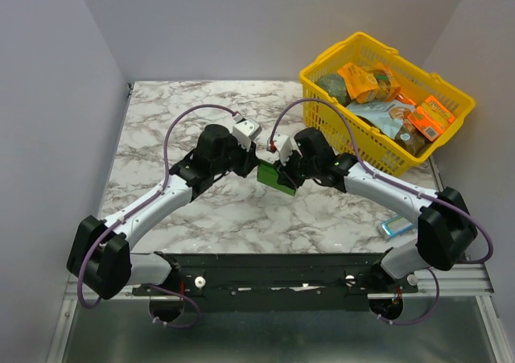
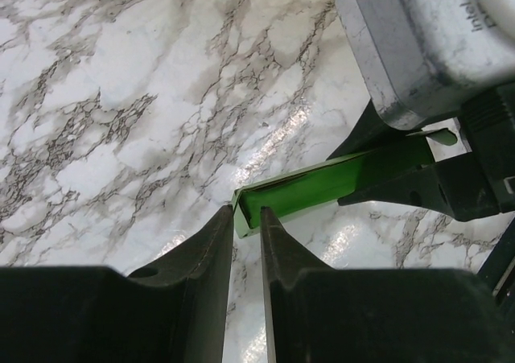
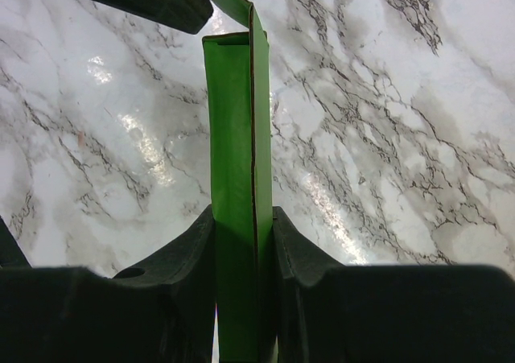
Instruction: Fold the paper box
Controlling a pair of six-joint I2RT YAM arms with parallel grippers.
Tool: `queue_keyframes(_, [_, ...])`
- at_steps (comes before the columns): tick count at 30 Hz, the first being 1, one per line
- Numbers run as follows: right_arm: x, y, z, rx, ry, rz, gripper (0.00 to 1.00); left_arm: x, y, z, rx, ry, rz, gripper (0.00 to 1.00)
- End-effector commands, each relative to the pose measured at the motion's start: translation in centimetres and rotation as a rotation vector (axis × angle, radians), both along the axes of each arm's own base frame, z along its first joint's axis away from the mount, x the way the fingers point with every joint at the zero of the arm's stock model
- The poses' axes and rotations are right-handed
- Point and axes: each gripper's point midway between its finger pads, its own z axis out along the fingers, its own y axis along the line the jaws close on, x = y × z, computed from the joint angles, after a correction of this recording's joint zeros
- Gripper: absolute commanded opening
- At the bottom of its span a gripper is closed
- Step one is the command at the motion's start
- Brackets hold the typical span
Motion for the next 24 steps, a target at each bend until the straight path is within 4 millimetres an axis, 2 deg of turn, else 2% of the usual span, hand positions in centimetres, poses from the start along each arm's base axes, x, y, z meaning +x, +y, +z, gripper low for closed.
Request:
queue_keyframes(1, [-0.30,0.70,0.74,0.038,-0.016,0.028,0.20,0.74,-0.28,0.09,-0.011,-0.011,-0.006,0.28])
queue_keyframes(13, [-0.40,0.83,0.80,0.046,-0.015,0.034,0.20,1.07,-0.43,-0.23,-0.014,-0.002,-0.009,0.20])
queue_keyframes(24, [-0.50,0.99,0.57,0.046,-0.004,0.042,0.21,1.18,-0.58,-0.09,-0.024,-0.001,-0.010,0.20])
